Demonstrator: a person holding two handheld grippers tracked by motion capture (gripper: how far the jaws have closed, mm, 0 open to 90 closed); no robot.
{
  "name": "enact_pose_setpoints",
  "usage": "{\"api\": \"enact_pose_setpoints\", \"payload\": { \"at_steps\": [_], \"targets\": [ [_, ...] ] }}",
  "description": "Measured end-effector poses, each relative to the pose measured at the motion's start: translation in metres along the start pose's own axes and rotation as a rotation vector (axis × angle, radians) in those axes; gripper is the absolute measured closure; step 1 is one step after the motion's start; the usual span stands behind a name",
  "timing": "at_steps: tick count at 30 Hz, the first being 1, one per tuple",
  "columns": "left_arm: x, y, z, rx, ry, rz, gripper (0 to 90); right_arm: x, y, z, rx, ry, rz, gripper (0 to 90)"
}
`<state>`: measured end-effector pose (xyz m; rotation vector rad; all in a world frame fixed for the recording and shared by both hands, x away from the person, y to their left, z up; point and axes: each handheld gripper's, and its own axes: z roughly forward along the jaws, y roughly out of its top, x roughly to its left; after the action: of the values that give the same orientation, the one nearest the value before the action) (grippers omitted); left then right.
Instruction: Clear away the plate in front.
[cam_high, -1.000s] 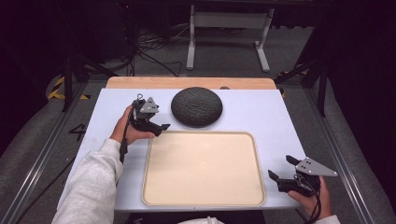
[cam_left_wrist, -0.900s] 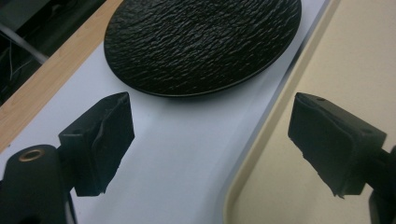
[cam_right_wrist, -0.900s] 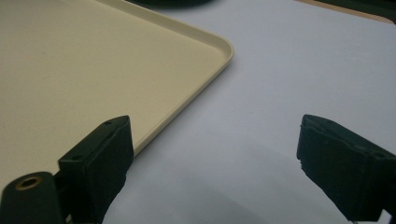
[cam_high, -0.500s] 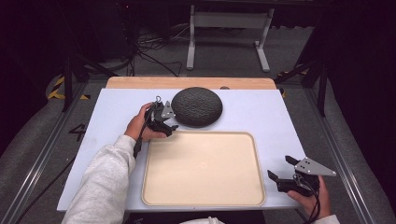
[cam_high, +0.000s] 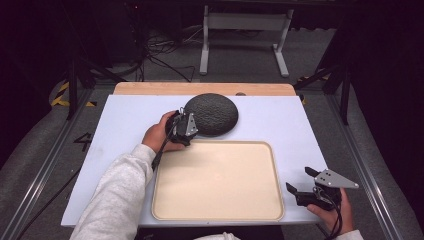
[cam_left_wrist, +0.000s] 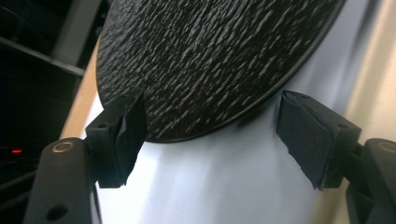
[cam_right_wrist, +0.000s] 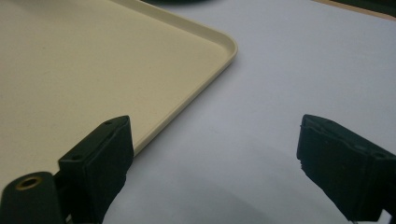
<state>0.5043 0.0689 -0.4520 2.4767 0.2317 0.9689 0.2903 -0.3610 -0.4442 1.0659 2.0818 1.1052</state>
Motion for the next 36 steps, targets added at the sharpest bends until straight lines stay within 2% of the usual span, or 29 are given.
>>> {"api": "enact_pose_setpoints", "payload": {
  "at_steps": [1,2,6,9,12,16,19,20,26,28,31,36],
  "targets": [
    [-0.002,0.001,0.002,0.001,0.009,0.011,27.4,0.000,0.000,0.000,-0.002,0.001,0.001,11.5],
    [-0.004,0.004,0.003,0.013,0.043,0.038,28.2,0.000,0.000,0.000,-0.004,0.000,0.002,11.5],
    [-0.010,0.011,0.005,0.037,0.095,0.124,33.1,0.000,0.000,0.000,-0.002,-0.001,0.002,11.5],
    [-0.015,0.015,0.009,0.048,0.130,0.185,36.1,0.001,0.000,0.000,0.003,0.008,-0.001,11.9],
    [-0.018,0.020,0.010,0.066,0.143,0.240,37.4,0.002,0.001,0.001,0.006,0.017,-0.011,11.9],
    [-0.020,0.021,0.011,0.076,0.122,0.275,45.7,0.002,0.001,0.001,0.006,0.015,-0.008,11.9],
    [-0.024,0.023,0.013,0.094,0.115,0.293,63.0,0.002,0.001,0.000,0.000,0.015,-0.008,11.9],
    [-0.028,0.024,0.016,0.107,0.118,0.320,71.2,0.002,0.001,0.000,-0.001,0.015,-0.008,11.8],
    [-0.030,0.027,0.018,0.116,0.142,0.353,74.0,0.002,0.001,0.000,0.001,0.015,-0.007,11.8],
    [-0.033,0.029,0.018,0.128,0.155,0.383,74.6,0.001,0.001,0.000,0.001,0.015,-0.005,11.8],
    [-0.037,0.032,0.020,0.110,0.185,0.424,77.4,0.003,0.001,-0.001,0.000,0.018,-0.013,11.8],
    [-0.039,0.038,0.017,0.091,0.226,0.427,82.1,0.003,0.001,-0.001,0.003,0.019,-0.016,11.7]
  ]
}}
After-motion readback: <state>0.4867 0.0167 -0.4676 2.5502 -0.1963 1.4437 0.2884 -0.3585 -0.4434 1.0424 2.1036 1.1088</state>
